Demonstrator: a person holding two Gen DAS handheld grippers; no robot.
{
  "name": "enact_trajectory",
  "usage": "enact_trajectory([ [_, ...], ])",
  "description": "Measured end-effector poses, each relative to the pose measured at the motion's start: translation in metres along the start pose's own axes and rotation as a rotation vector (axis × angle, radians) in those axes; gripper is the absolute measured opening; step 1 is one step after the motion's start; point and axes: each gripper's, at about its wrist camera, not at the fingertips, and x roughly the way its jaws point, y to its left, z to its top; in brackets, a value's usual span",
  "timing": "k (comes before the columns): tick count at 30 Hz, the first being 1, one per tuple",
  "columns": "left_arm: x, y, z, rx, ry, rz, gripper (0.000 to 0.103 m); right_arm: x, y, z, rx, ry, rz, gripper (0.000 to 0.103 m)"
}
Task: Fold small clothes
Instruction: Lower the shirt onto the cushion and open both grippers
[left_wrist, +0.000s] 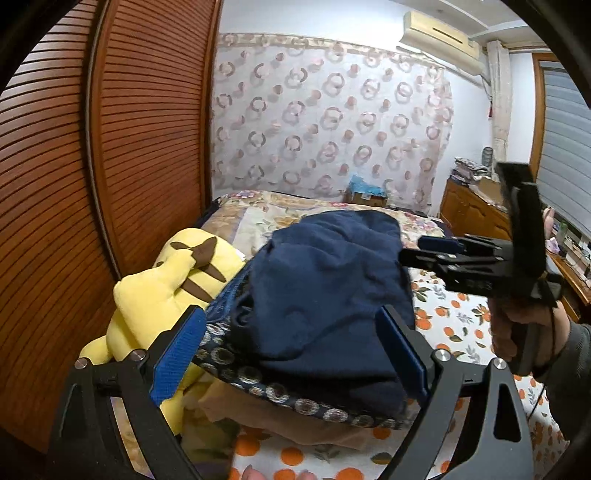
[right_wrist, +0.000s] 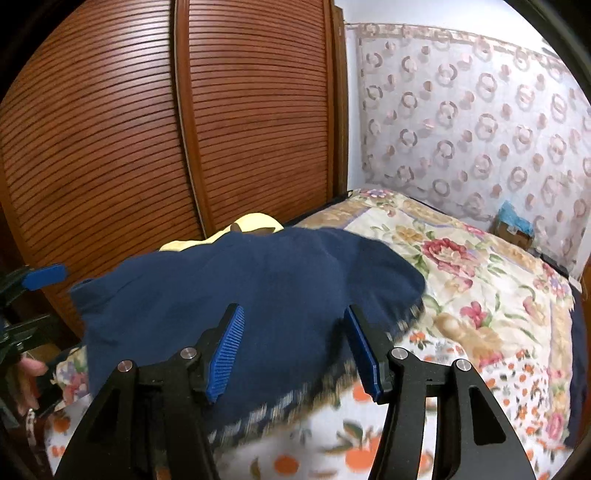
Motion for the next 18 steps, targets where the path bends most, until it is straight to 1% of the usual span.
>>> enact_trajectory([
  [4,-0.006,-0.018,-0.003,0.029,-0.001,-0.028,0.093,-0.030,0.007,-0.017,0.012,-0.007,-0.039,0.059],
  [7,-0.012,-0.034,-0.007,0.045,-0.003,-0.055,0.093,-0.060,0.013,-0.030,0.039,-0.019,-0.070,0.061],
  [12,-0.020,-0.062,-0.016,0.079,0.000,-0.105,0.093,-0.111,0.024,-0.056,0.074,-0.046,-0.116,0.072],
  [14,-0.023,-0.071,-0.019,0.091,0.001,-0.118,0.093,-0.131,0.030,-0.066,0.085,-0.055,-0.136,0.078],
  [18,-0.031,-0.090,-0.026,0.107,0.001,-0.152,0.093,-0.161,0.040,-0.086,0.114,-0.072,-0.190,0.084],
])
